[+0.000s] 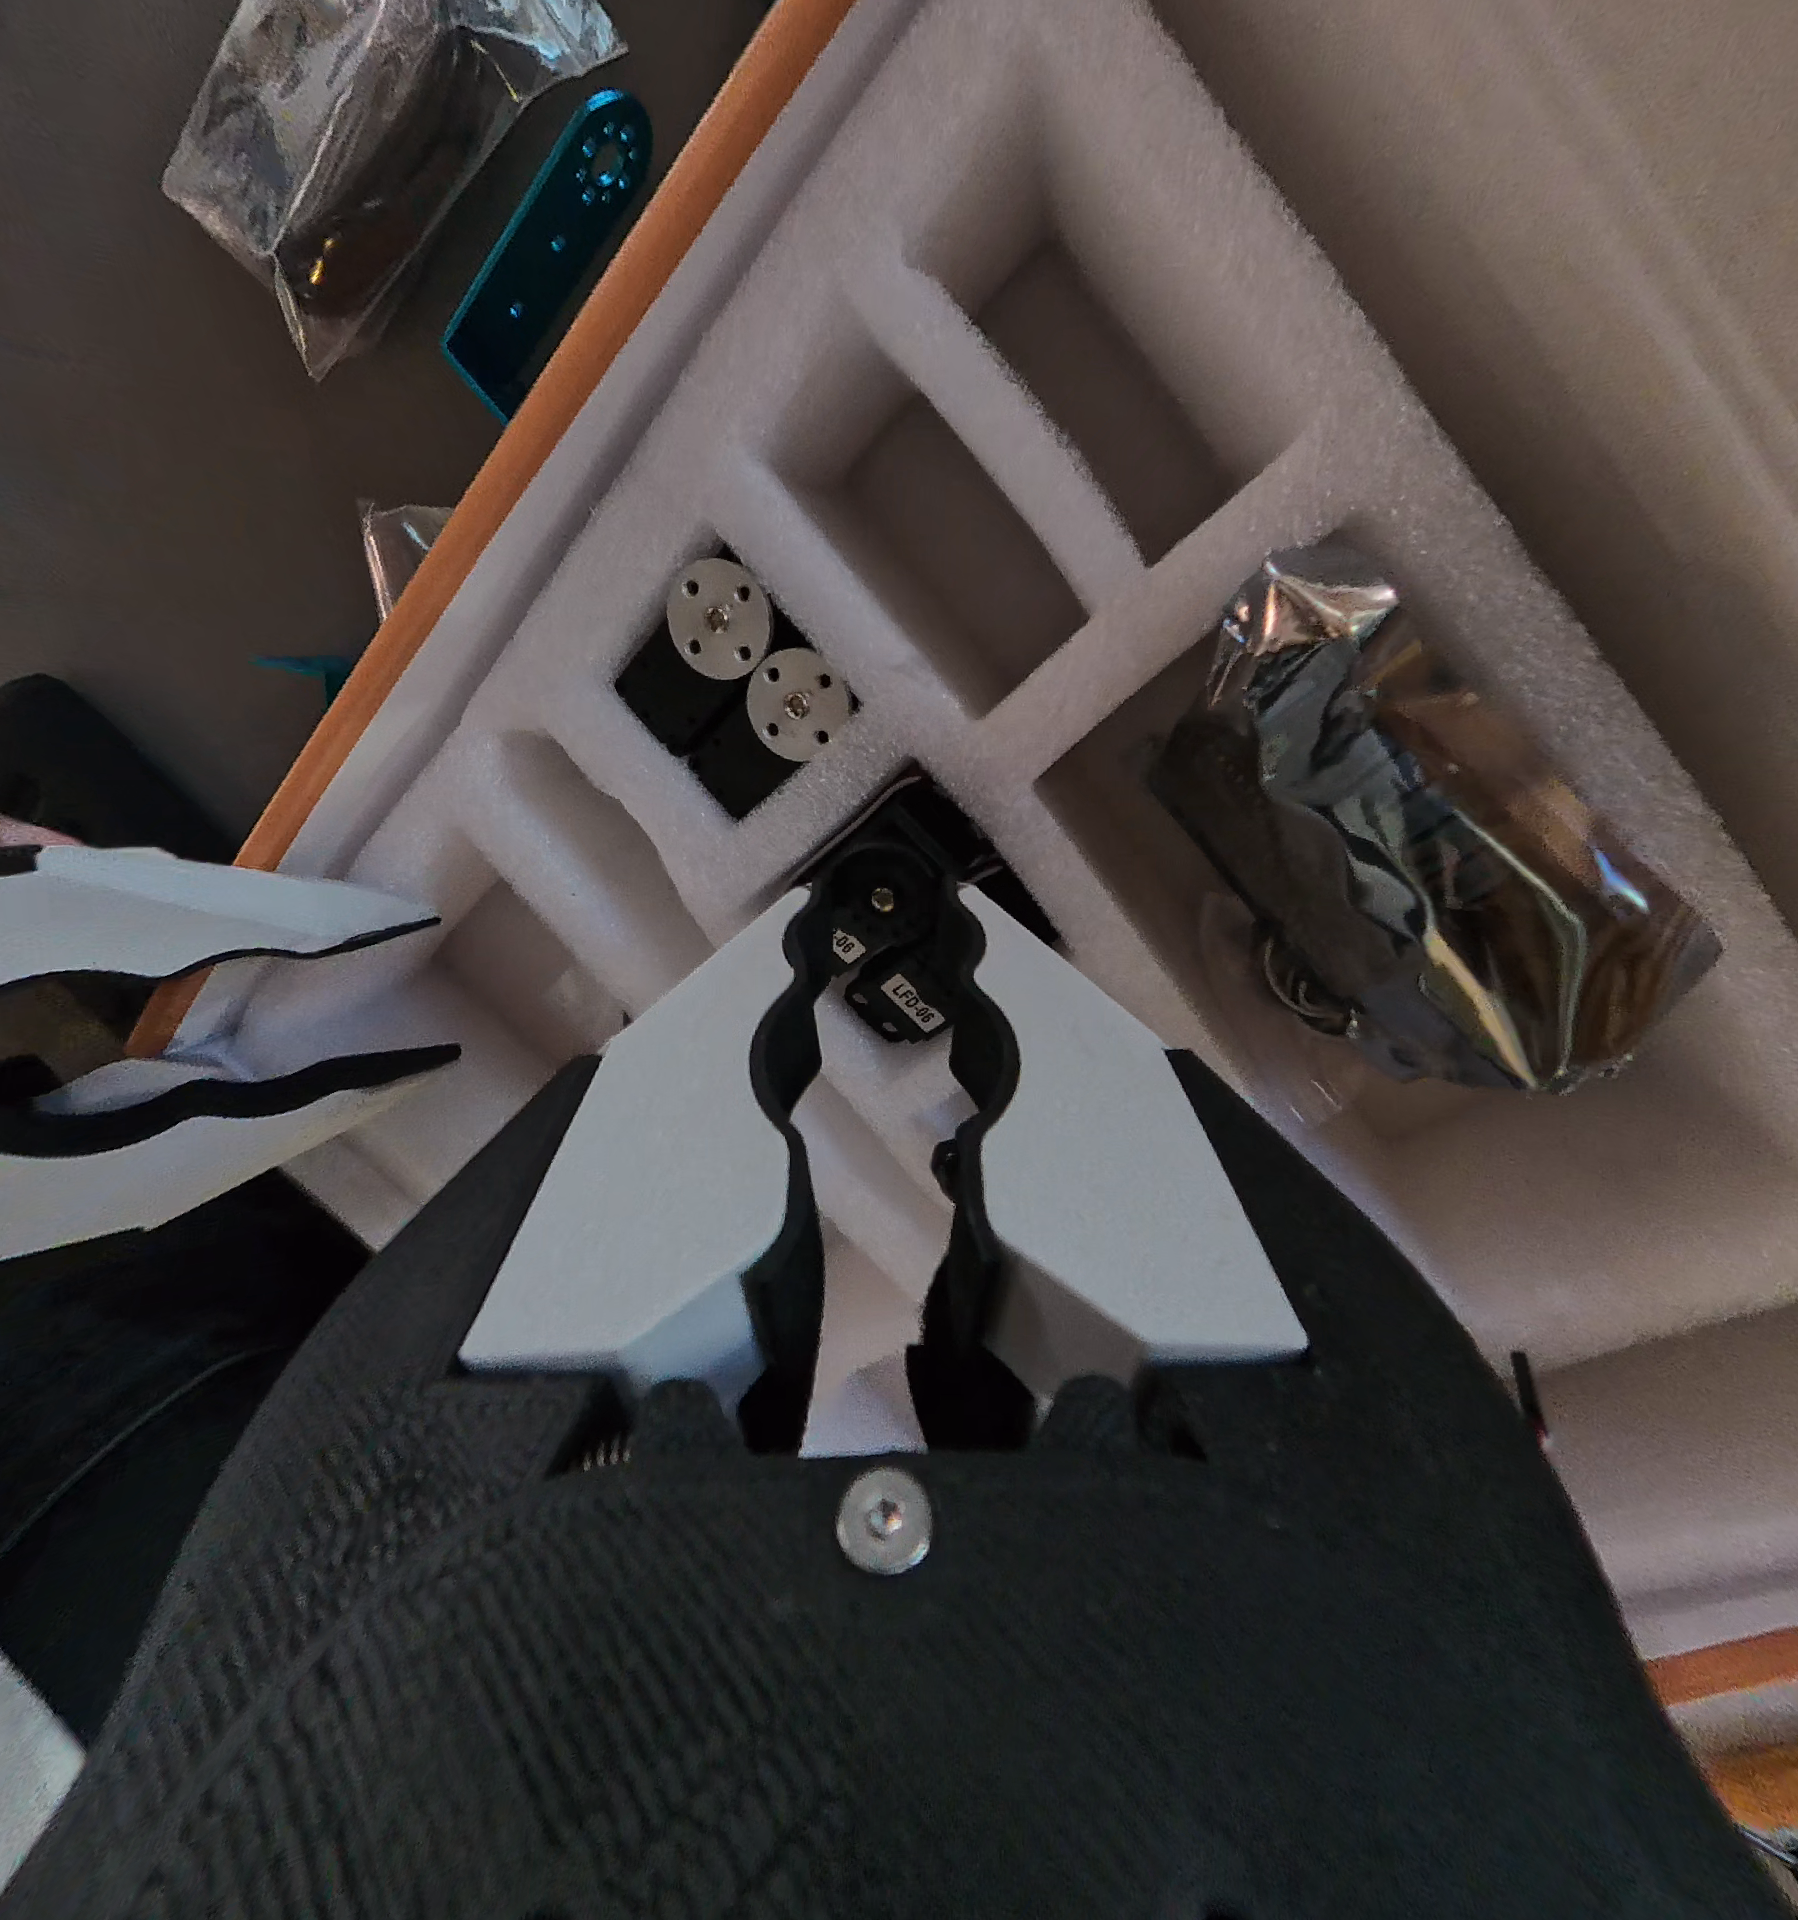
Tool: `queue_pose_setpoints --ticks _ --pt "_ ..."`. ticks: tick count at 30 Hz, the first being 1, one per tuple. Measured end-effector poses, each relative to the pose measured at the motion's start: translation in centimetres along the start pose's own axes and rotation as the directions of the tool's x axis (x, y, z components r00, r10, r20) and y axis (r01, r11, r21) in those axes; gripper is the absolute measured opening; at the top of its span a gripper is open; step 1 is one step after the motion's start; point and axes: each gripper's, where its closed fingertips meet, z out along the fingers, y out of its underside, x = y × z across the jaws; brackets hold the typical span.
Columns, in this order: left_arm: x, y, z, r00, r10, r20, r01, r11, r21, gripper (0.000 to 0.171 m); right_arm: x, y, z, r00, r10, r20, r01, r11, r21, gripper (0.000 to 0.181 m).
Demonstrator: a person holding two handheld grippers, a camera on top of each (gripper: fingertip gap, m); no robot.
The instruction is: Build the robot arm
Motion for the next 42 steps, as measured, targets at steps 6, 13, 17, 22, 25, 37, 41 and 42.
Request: queue_pose_setpoints --ticks 6,13,17,22,25,37,41,42 --pt "-0.2 0.0 -0.1 1.0 -0.021 0.013 0.021 0.999 0.044 0.028 0.5 -0.5 -0.1 0.994 0.021 0.111 -0.006 0.991 -0.137 0.018" --pt "-0.4 0.1 0.2 0.998 0.015 0.055 -0.015 1.0 0.009 0.028 -0.5 -0.1 -0.5 0.996 -0.048 -0.077 0.046 0.999 -0.021 0.019" --pt "-0.4 0.1 0.2 0.998 0.017 0.061 -0.018 1.0 0.01 0.028 -1.1 0.1 -0.8 0.974 -0.119 -0.193 0.127 0.991 0.034 0.019" --pt "-0.5 0.1 0.2 0.998 0.008 0.059 -0.009 1.0 0.018 0.028 -0.4 0.0 -0.8 0.998 -0.052 -0.019 0.051 0.998 -0.03 0.018" --pt "-0.5 0.2 0.2 0.998 0.015 0.064 -0.016 1.0 0.01 0.028 -0.1 -0.3 -1.0 0.996 -0.008 0.087 0.015 0.997 -0.072 0.015" --pt "-0.6 0.1 0.2 0.998 0.003 0.059 -0.004 1.0 0.022 0.028 -0.1 -2.2 -3.2 0.988 -0.132 0.077 0.125 0.988 0.09 0.025" --pt "-0.6 0.1 0.2 0.998 -0.002 0.062 0.001 1.0 0.022 0.028 -0.4 -0.9 -0.6 0.984 -0.157 -0.085 0.166 0.98 0.11 0.027" --pt "-0.7 0.1 0.2 0.998 -0.003 0.063 0.002 1.0 0.023 0.028 -0.3 -0.5 0.0 0.979 -0.165 -0.121 0.176 0.98 0.09 0.029"
